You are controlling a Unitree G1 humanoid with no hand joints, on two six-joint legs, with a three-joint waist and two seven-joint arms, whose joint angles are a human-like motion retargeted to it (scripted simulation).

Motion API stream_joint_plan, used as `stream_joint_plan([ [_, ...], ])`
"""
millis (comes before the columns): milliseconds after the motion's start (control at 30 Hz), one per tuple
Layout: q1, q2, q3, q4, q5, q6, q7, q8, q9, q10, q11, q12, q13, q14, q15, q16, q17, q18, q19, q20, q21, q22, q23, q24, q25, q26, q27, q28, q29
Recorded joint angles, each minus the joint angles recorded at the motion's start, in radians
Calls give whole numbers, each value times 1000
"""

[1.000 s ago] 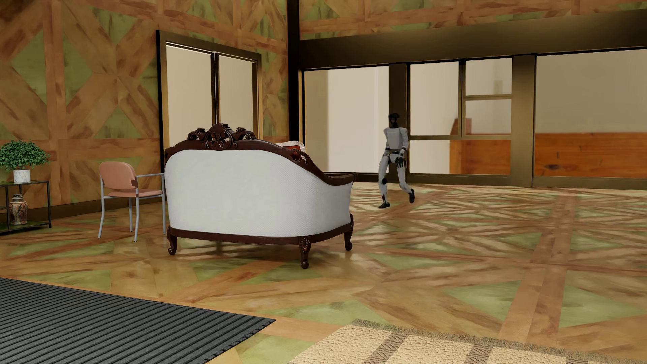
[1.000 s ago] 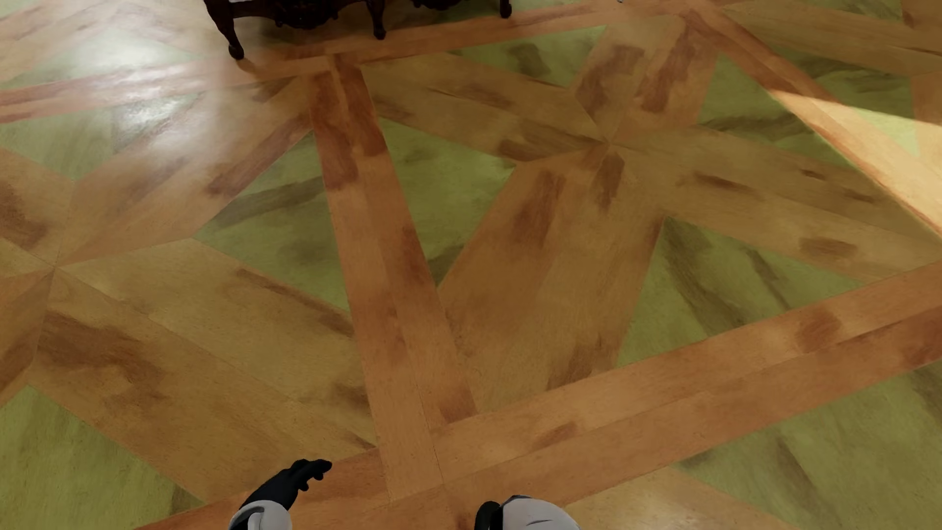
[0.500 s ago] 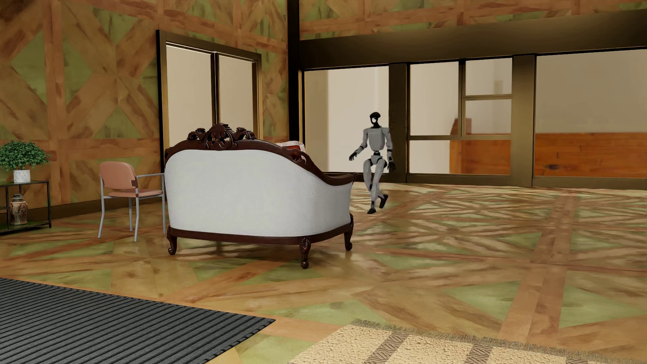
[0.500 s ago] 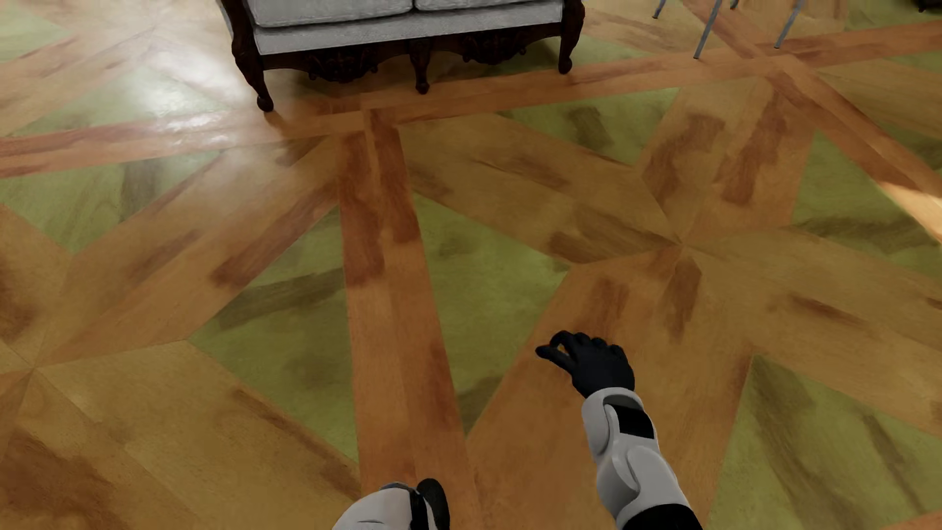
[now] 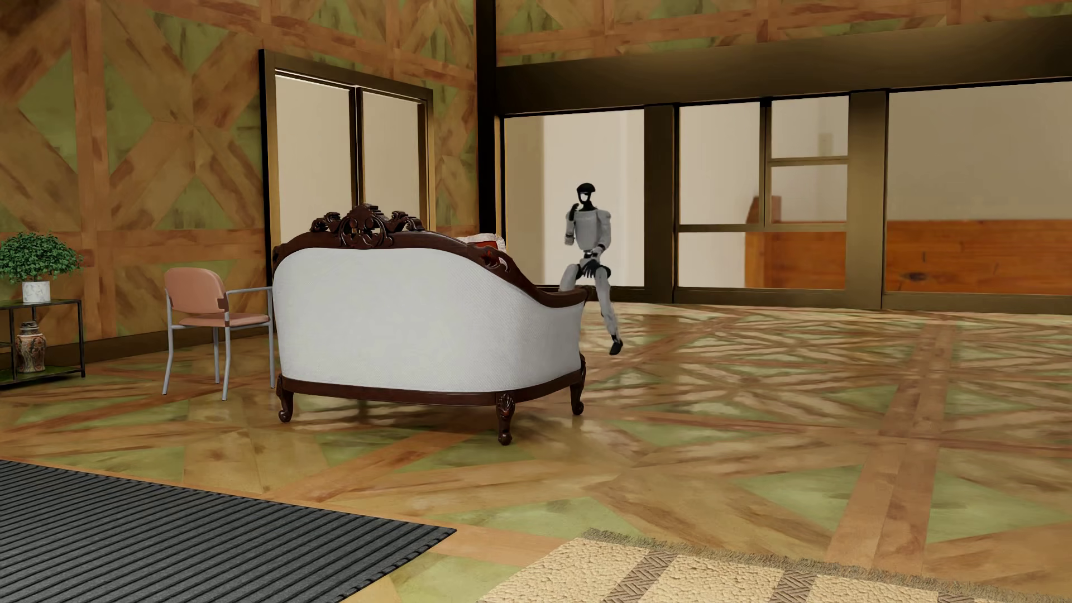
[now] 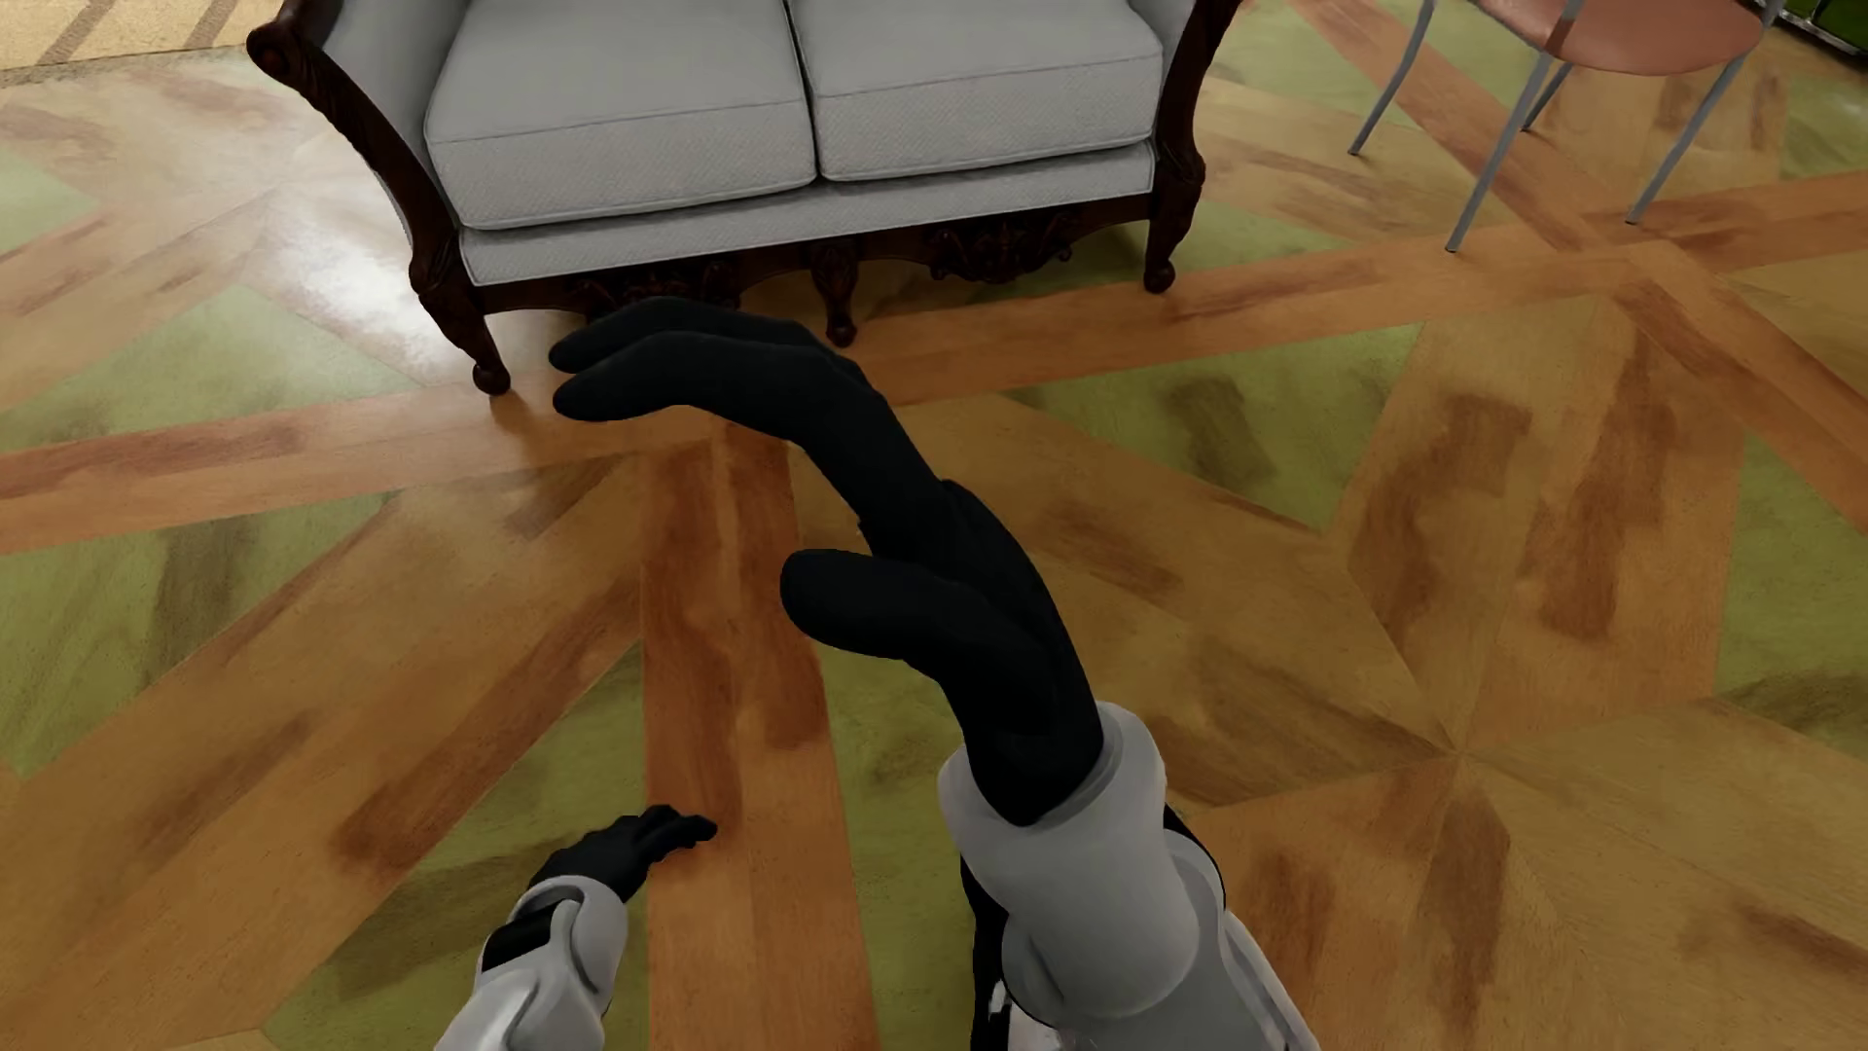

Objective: Head to the white sofa

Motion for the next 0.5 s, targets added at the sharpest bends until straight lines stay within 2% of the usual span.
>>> stream_joint_plan([
  [33,20,5,0,23,18,10,-1,18,1,70,85,30,-9,65,93,-11,10,12,-36,31,6,-35,11,-34,15,3,6,23,-14],
  [67,-4,7,-2,60,23,23,-6,2,5,203,187,71,2,168,68,-22,18,9,-93,60,6,-65,17,-76,14,2,8,38,-29],
  [100,-63,25,-6,116,27,38,-7,-24,10,399,274,117,24,260,-17,-34,23,14,-98,83,-4,-87,17,-119,-27,1,2,42,-51],
  [133,-156,65,-6,184,34,56,-18,-52,15,607,313,157,50,390,-88,-39,27,0,-99,88,-16,-94,13,-137,-90,7,-13,34,-76],
  [167,-260,116,-1,241,50,75,-39,-76,18,771,319,200,67,420,-143,-38,31,15,-96,76,-19,-96,8,-122,-136,13,-19,26,-84],
  [200,-362,174,9,263,66,90,-57,-86,21,884,304,241,79,344,-182,-37,33,52,-94,63,-17,-90,9,-97,-178,17,-22,16,-90],
  [267,-542,290,40,298,100,105,-40,-73,21,972,246,324,74,316,-233,-37,44,63,-87,70,0,-64,32,-60,-257,40,-25,-6,-123],
  [300,-621,349,58,300,117,108,-26,-61,20,949,209,368,68,319,-254,-40,49,63,-82,91,7,-50,43,-62,-292,52,-20,-15,-138],
  [367,-752,459,86,273,146,105,-3,-34,14,775,131,451,61,303,-299,-46,54,54,-70,140,-3,-10,37,-67,-400,72,-8,-24,-170],
  [433,-808,555,100,242,166,100,37,-10,5,409,69,525,54,319,-350,-54,56,43,-59,190,-2,36,27,-68,-487,87,18,-25,-189],
  [467,-799,595,102,210,173,97,45,4,0,149,47,556,47,329,-378,-61,52,18,-51,210,11,58,22,-61,-503,92,25,-30,-191],
  [500,-781,637,102,172,172,92,38,19,-4,-100,19,581,42,364,-392,-72,47,24,-42,224,30,80,20,-52,-491,93,30,-36,-189],
])
